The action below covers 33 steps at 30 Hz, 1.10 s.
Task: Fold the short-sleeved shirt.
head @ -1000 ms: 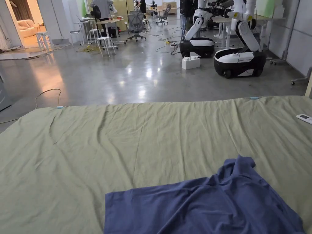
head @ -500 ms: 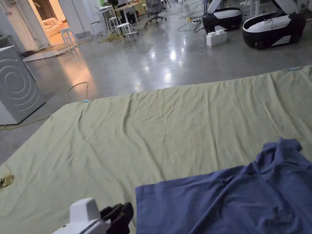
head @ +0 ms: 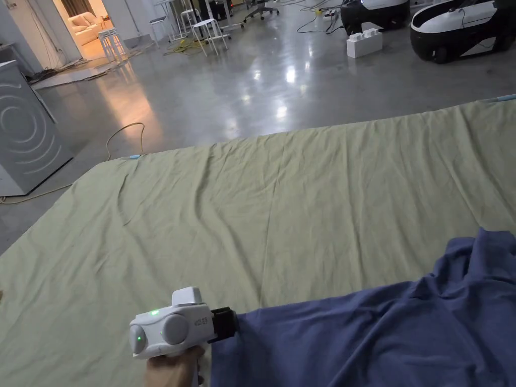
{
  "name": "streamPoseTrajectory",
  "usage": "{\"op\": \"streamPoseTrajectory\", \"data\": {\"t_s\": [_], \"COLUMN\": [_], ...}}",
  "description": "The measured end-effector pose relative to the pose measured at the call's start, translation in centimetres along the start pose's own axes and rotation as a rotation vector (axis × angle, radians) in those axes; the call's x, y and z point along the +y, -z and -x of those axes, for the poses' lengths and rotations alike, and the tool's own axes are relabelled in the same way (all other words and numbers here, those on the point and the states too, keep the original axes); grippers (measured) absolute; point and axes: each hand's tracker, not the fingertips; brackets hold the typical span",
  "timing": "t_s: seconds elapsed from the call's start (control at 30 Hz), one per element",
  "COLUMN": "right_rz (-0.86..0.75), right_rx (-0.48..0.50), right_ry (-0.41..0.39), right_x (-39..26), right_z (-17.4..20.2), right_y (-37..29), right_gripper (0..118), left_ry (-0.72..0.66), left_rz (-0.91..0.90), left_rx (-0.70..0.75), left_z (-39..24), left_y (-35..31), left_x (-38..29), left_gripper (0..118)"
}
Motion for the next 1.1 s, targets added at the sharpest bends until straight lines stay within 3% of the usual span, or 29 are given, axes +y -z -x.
{"op": "streamPoseTrajectory", "data": {"t_s": [0.03,0.13,0.27,0.43,0.47,0.53,0.57,0.63,0.7,0.77,0.87,0.97,1.03,1.07,1.1], "right_rz": [0.002,0.011,0.028,-0.033,0.015,0.115,0.139,0.235,0.329,0.351,0.410,0.477,0.517,0.456,0.425], "right_rx": [-0.006,-0.008,0.015,0.067,0.083,0.120,0.143,0.141,0.118,0.010,-0.077,-0.127,-0.146,-0.181,-0.165], "right_ry": [-0.002,0.010,0.010,-0.097,-0.072,-0.019,0.006,0.036,0.005,0.031,0.010,-0.108,-0.240,-0.318,-0.326], "right_x": [0.0,0.2,1.1,9.5,11.6,15.7,16.9,18.8,19.4,18.9,18.2,17.0,15.2,15.0,14.9], "right_z": [-0.1,-0.3,-0.5,-1.6,-2.0,-3.1,-3.5,-4.2,-5.5,-5.6,-5.5,-4.0,-2.5,-1.4,-1.0], "right_y": [0.0,0.4,1.9,8.7,11.2,17.5,20.5,26.4,33.2,37.5,42.8,45.5,45.9,45.3,44.9], "right_gripper": [0,0,0,3,14,71,78,77,73,73,73,72,58,52,36], "left_ry": [0.043,0.141,0.187,0.323,0.306,0.227,0.211,0.226,0.261,0.283,0.284,0.276,0.272,0.271,0.269], "left_rz": [0.005,-0.007,0.037,0.168,0.183,0.206,0.212,0.229,0.225,0.229,0.206,0.207,0.204,0.199,0.195], "left_rx": [0.015,0.033,0.103,0.108,0.100,0.083,0.078,0.065,0.074,0.068,0.047,0.029,0.024,0.025,0.026], "left_z": [-0.6,-2.7,-3.8,-4.8,-4.8,-4.3,-4.1,-4.1,-4.6,-4.9,-4.8,-3.8,-3.6,-3.7,-3.7], "left_y": [0.2,-0.1,1.8,2.6,2.7,2.8,3.1,3.1,2.7,2.6,2.1,2.5,2.6,2.6,2.7], "left_x": [-0.4,-1.4,-1.0,0.1,0.5,1.3,1.4,1.3,1.0,0.7,0.7,1.3,1.3,1.2,1.0], "left_gripper": [46,15,12,11,11,11,11,11,11,11,11,11,11,11,11]}}
